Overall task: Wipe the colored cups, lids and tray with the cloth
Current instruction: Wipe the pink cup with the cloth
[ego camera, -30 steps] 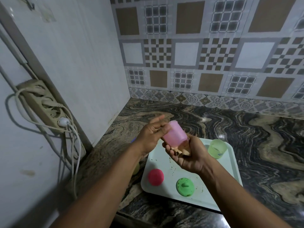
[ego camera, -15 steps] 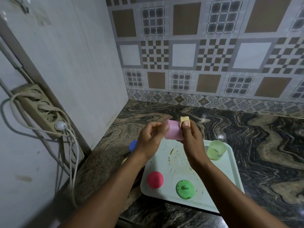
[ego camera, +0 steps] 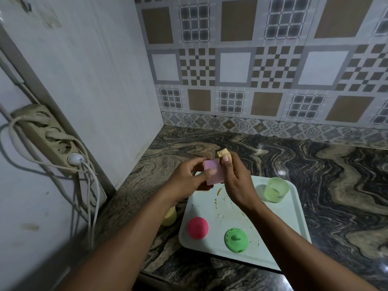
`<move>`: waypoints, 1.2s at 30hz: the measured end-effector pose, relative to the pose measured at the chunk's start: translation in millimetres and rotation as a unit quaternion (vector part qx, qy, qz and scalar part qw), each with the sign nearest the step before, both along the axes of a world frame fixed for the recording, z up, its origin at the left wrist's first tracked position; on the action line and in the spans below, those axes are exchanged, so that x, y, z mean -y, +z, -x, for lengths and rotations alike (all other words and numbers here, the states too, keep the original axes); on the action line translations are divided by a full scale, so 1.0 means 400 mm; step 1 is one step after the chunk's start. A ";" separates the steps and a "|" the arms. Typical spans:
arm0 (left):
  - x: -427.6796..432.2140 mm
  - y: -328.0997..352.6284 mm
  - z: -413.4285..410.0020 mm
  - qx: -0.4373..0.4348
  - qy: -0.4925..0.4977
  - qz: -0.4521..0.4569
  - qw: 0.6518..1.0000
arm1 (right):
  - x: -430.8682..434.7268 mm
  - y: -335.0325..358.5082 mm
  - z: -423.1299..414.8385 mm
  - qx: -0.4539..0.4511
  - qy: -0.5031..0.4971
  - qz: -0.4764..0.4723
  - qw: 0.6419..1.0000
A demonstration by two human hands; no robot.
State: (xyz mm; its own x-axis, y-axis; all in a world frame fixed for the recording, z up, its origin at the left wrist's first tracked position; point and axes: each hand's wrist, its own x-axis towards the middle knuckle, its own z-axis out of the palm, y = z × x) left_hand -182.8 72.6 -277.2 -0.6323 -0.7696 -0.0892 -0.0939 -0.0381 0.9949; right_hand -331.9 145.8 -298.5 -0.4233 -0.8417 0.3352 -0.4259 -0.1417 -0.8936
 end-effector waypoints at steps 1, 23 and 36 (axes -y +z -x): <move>-0.002 0.002 0.003 0.022 0.002 0.058 0.998 | 0.002 -0.006 0.000 0.003 -0.001 -0.005 1.000; -0.012 -0.043 0.007 0.110 -0.011 0.271 0.956 | -0.001 -0.028 0.015 0.167 0.030 -0.095 0.981; -0.023 -0.055 -0.020 0.137 -0.038 0.433 0.890 | 0.000 0.022 0.029 0.472 0.009 -0.236 0.849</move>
State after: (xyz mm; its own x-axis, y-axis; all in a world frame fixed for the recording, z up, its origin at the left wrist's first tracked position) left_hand -174.9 81.6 -299.1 -0.7313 -0.5807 0.3578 -0.3080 0.7491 0.5865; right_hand -343.4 146.0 -289.9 -0.3017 -0.7973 -0.5228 0.5104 0.3281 -0.7949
